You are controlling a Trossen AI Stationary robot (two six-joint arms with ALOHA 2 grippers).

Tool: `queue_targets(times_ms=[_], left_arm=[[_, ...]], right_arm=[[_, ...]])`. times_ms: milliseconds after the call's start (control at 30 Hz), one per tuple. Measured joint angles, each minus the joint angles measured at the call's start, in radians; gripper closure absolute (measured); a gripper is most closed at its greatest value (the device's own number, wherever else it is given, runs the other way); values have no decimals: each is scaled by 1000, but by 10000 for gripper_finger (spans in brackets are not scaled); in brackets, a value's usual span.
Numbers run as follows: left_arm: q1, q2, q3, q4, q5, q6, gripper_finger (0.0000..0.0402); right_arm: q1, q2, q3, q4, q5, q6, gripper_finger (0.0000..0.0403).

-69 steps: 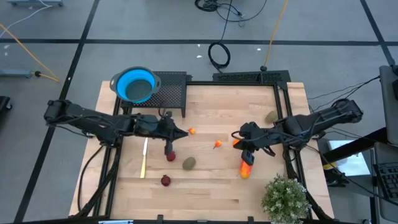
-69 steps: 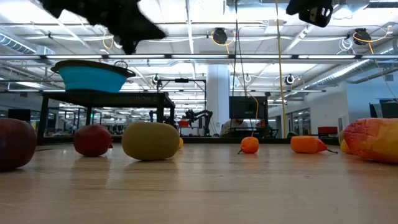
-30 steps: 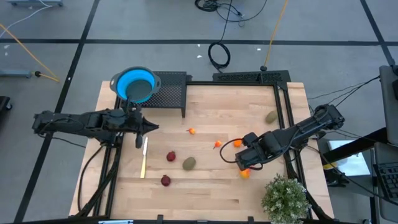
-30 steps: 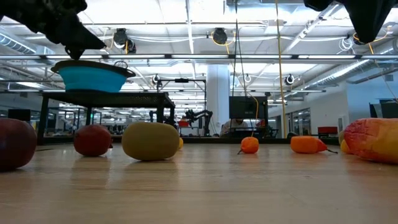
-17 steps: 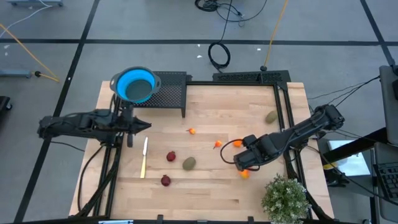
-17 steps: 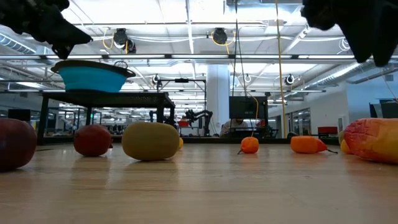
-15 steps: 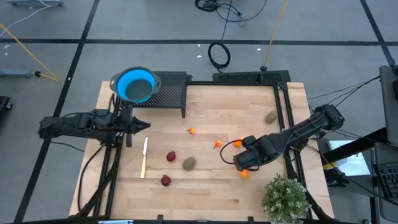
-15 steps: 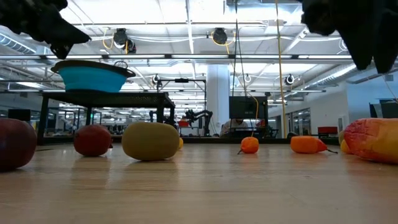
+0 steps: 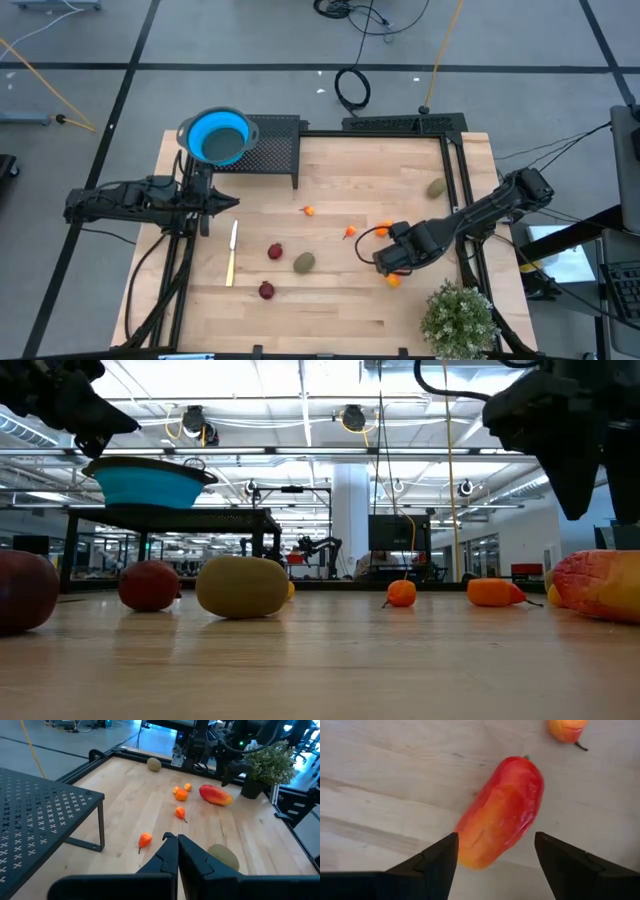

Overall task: Pick & Place Fruit
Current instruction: Put the mango into the blue strainer bowl on the shelf

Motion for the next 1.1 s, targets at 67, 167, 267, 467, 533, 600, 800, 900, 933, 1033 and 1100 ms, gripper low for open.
queue_targets(times_ms=[67, 167, 267, 467, 533, 600, 800, 900, 933, 1033, 1100], left_arm=[[0, 0, 0, 0, 0, 2, 400], [0, 0, 0, 0, 0, 2, 396], [0, 0, 0, 0, 0, 2, 391], [0, 0, 0, 0, 0, 3, 399], [0, 0, 0, 0, 0, 3, 399], [0, 0, 0, 0, 0, 3, 394], [0, 0, 0, 1, 0, 2, 396], [0, 0, 0, 1, 1, 2, 399], [0, 0, 0, 1, 1, 2, 397], [0, 0, 0, 1, 1, 2, 391], [0, 0, 0, 1, 1, 2, 392]], right_arm=[[0, 0, -10, 1, 0, 11, 140], [0, 0, -19, 4, 0, 13, 140], [0, 0, -20, 7, -1, 12, 143], [0, 0, -20, 23, -1, -30, 146], [0, 0, -20, 28, -6, -42, 146], [0, 0, -20, 33, -24, -42, 146], [0, 0, -20, 38, -27, -40, 147], [0, 0, -20, 39, -27, -39, 143], [0, 0, -20, 38, -27, -39, 139], [0, 0, -20, 38, -28, -39, 123], [0, 0, -20, 38, -26, -39, 107]])
